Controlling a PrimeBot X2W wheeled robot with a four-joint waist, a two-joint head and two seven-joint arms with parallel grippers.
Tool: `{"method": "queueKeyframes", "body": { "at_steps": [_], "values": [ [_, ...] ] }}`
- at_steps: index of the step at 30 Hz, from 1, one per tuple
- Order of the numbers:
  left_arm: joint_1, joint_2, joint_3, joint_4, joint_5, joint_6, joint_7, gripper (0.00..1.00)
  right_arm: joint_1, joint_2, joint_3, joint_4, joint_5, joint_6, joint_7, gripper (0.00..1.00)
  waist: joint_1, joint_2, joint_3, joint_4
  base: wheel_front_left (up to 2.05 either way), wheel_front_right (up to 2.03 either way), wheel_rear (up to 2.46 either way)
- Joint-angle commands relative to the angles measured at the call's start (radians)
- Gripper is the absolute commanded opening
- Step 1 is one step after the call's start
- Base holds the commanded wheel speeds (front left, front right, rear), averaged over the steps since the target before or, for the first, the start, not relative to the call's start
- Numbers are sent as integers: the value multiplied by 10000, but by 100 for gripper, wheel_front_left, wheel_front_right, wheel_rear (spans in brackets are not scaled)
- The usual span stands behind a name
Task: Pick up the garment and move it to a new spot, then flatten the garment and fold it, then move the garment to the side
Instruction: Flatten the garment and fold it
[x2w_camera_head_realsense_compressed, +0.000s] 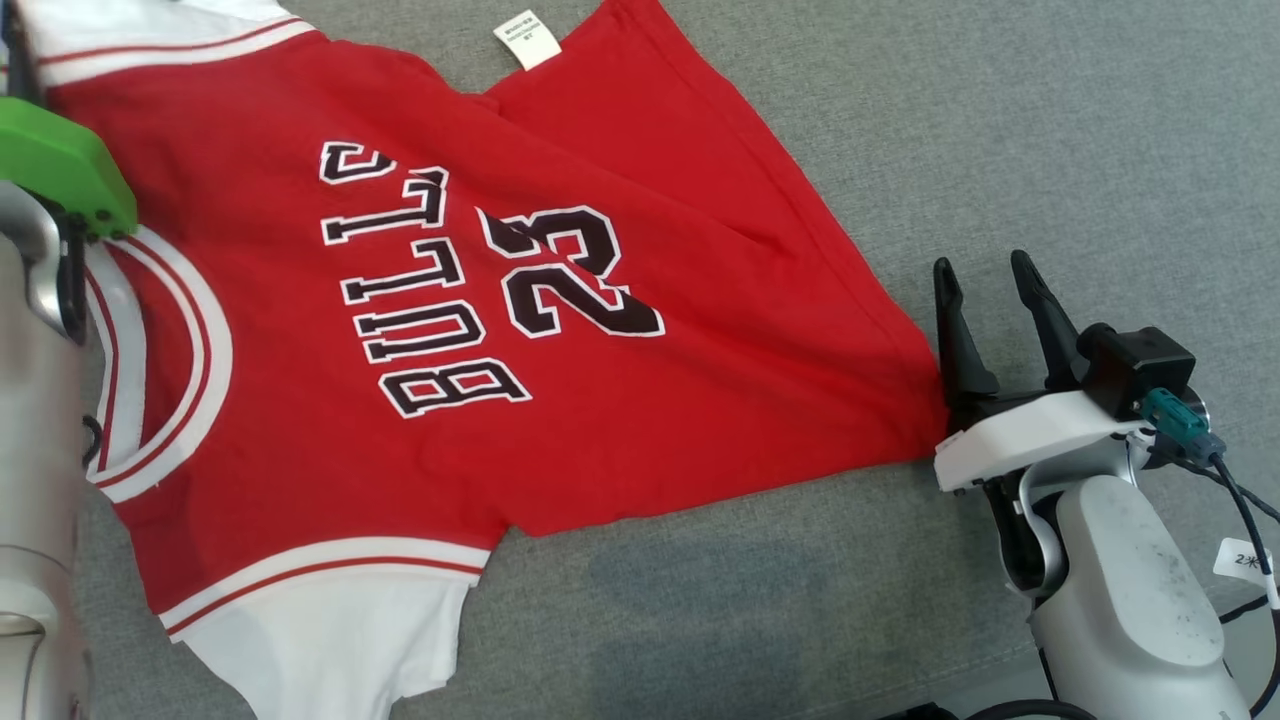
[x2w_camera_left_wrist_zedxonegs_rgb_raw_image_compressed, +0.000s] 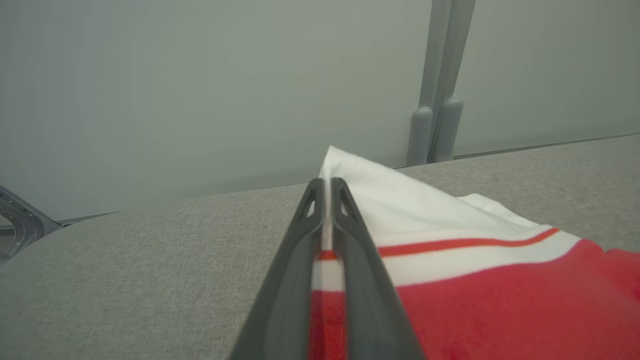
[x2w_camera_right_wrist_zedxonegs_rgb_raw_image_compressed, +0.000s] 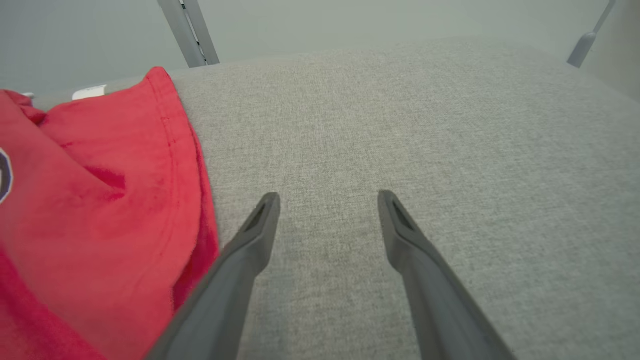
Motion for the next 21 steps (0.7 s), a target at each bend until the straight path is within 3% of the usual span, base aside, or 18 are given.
{"method": "queueKeyframes", "body": {
  "at_steps": [1,7,12,21],
  "values": [
    [152,-1,70,-83,-95,111,8,100,-114,0,33,-14,71,-15,-3,100,-1,0,-46,82,0,0,0],
    [1161,-591,355,-891,-292,237,4,100,-418,-4,139,-37,-126,-15,-3,100,-1,0,-388,759,0,0,0],
    [2442,-1307,371,-2116,-174,-17,3,100,-884,-227,348,191,-390,-15,-3,100,-1,0,-849,1614,0,0,0],
    [4404,-2422,129,-3935,210,-265,2,100,-2346,-1042,834,1966,-614,-15,-3,100,-1,0,-1282,3227,0,0,0]
  ]
}}
